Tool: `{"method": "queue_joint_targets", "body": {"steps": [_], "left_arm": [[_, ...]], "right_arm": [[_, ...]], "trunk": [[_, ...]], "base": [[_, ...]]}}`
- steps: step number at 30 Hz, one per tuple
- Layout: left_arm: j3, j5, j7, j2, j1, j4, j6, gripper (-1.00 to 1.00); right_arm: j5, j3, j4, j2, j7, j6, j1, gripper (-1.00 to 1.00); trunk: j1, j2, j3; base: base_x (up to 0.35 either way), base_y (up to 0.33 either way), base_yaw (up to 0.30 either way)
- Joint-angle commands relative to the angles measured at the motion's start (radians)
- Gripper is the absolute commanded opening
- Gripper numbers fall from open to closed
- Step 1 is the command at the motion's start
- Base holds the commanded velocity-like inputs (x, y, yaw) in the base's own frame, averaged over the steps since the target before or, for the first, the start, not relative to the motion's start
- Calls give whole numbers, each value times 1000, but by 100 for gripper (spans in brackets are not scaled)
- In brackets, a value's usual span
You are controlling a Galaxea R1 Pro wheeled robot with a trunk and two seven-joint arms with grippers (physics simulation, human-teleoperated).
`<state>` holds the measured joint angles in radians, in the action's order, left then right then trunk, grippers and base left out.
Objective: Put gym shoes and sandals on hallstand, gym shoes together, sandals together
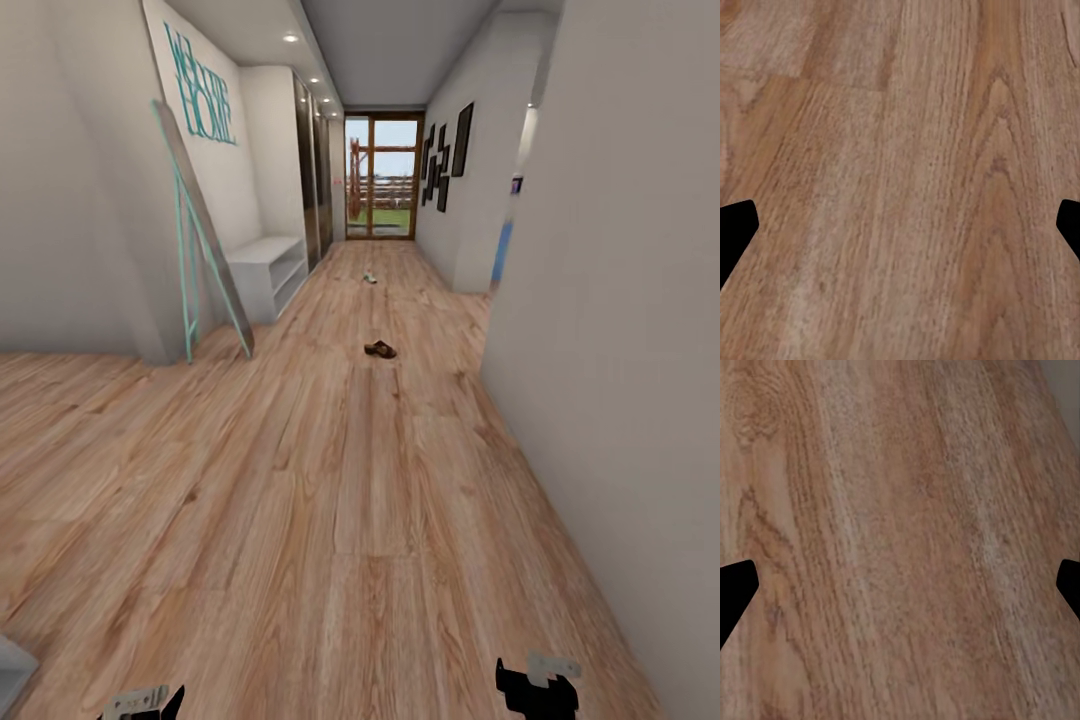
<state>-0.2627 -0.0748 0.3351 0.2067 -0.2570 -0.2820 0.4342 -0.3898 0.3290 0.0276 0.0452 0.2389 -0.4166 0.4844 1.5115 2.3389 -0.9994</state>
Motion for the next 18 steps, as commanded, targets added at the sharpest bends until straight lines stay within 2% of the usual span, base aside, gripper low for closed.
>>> {"method": "queue_joint_targets", "body": {"steps": [1, 4, 8, 12, 18], "left_arm": [[-6, -14, 16, -6, 3, 7, 6, 100], [-6, -16, 18, -7, 3, 7, 12, 100], [-5, -15, 18, -7, 3, 6, 12, 100], [-5, -12, 16, -18, 4, 5, 12, 100], [-5, -12, 16, -19, 4, 4, 12, 100]], "right_arm": [[-11, 10, -1, -6, 4, -7, -2, 100], [-10, 10, -1, -21, 4, -13, -2, 100], [-10, 10, -1, -21, 4, -11, -2, 100], [-7, 11, 0, -39, 3, -11, -4, 100], [-7, 11, 0, -43, 3, -11, -7, 100]], "trunk": [[0, 0, -1], [0, 0, -1], [0, 0, -1], [0, 0, -1], [0, 0, -1]], "base": [[327, 69, 0], [328, 70, 0], [329, 72, 0], [330, 82, 0], [330, 110, 0]]}}
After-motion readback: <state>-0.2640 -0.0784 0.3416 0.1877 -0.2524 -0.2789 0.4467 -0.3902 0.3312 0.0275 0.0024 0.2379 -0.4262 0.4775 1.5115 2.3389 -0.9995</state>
